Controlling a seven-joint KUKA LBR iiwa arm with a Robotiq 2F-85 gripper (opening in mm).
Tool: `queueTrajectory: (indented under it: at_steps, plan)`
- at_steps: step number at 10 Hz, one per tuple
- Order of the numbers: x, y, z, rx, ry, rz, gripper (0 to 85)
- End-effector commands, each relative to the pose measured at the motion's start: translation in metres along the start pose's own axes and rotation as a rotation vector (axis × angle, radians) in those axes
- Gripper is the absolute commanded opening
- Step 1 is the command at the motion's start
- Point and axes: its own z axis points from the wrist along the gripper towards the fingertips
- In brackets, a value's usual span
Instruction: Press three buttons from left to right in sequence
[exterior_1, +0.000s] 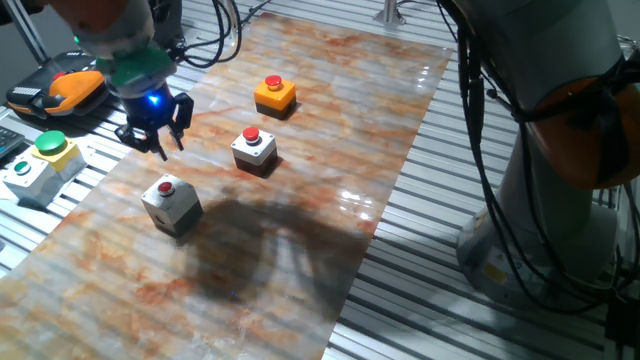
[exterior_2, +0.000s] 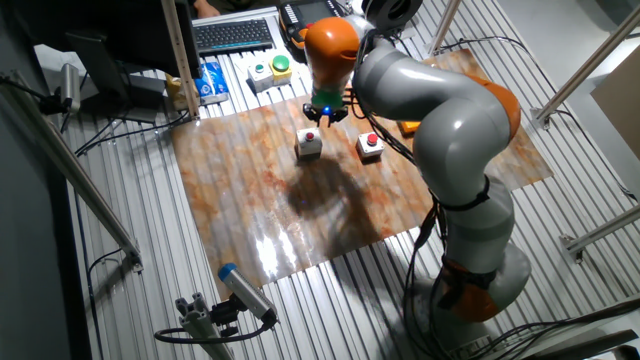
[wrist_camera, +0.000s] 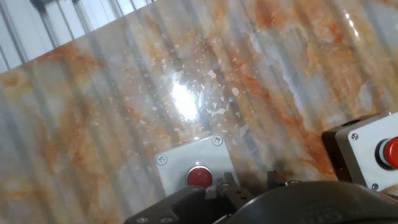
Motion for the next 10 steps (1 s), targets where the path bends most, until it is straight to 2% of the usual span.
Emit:
queueTrajectory:
  at_steps: [1,2,4,8,9,10]
  plan:
    - [-0.002,-0.002,-0.001,-0.035,0.01,0.003,34.0]
    - [-0.003,-0.003,-0.002,-0.04,0.01,-0.001,34.0]
    - [-0.006,-0.009,-0.004,-0.03,0.004,-0.01,34.0]
    - [-0.018,-0.034,-0.005,-0.045,0.002,-0.062,34.0]
    - [-0.02,-0.037,-0.008,-0.043,0.002,-0.065,17.0]
    - [-0.021,-0.039,-0.01,-0.043,0.003,-0.067,17.0]
